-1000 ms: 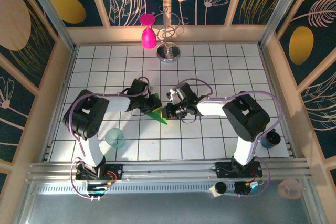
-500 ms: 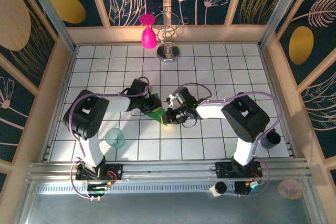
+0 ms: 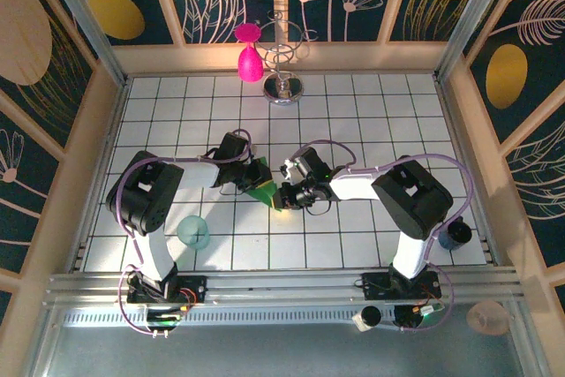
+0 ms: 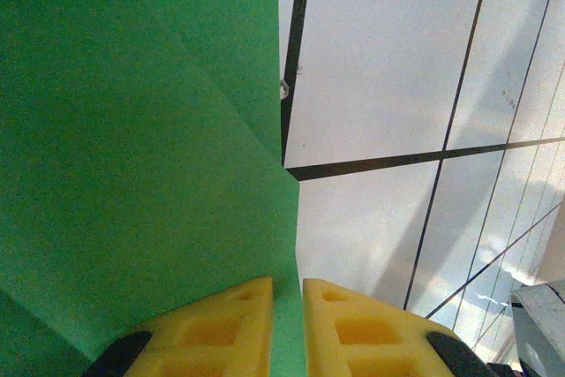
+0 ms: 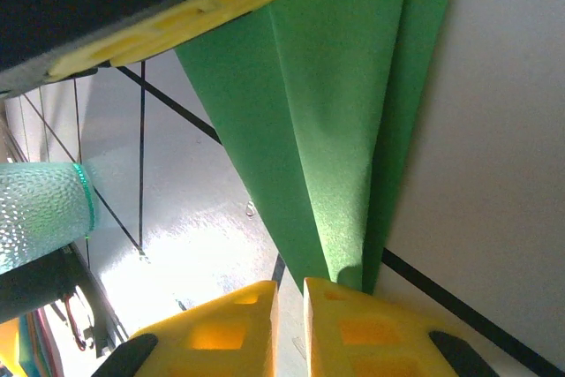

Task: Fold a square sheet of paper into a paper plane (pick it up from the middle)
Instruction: Fourth fold the wing at the center of the table.

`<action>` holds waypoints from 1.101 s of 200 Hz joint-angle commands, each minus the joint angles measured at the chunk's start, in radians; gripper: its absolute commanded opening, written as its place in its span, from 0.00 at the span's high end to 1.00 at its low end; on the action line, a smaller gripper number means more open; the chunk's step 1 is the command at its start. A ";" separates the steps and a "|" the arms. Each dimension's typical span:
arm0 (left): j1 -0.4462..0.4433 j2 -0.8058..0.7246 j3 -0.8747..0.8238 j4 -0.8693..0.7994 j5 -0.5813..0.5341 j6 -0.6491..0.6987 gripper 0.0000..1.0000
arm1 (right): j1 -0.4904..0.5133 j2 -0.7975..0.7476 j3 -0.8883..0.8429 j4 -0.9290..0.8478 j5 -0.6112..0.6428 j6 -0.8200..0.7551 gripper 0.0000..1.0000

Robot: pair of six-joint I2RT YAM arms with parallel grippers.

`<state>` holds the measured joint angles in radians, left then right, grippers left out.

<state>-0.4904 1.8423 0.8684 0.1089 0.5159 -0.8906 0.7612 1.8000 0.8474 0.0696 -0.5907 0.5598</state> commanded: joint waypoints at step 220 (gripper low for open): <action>-0.002 0.009 -0.006 -0.008 0.004 0.018 0.82 | 0.011 -0.112 0.003 -0.062 0.067 -0.011 0.81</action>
<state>-0.4904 1.8423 0.8680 0.1089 0.5159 -0.8906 0.7742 1.7836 0.8360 0.0372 -0.5652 0.5564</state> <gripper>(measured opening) 0.184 0.177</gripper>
